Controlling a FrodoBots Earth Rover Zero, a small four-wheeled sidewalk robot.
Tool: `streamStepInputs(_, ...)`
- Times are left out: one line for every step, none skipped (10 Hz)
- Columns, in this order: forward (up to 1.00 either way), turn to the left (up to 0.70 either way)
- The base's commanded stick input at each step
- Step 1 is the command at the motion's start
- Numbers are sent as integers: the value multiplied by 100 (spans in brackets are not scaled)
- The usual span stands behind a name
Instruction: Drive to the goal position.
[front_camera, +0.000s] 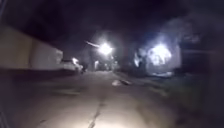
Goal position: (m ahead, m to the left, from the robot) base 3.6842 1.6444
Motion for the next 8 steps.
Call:
streamStepInputs(50, 0)
streamStepInputs(50, 0)
streamStepInputs(50, 0)
streamStepInputs(50, -20)
streamStepInputs(50, -40)
streamStepInputs(50, -50)
streamStepInputs(50, -10)
streamStepInputs(50, 0)
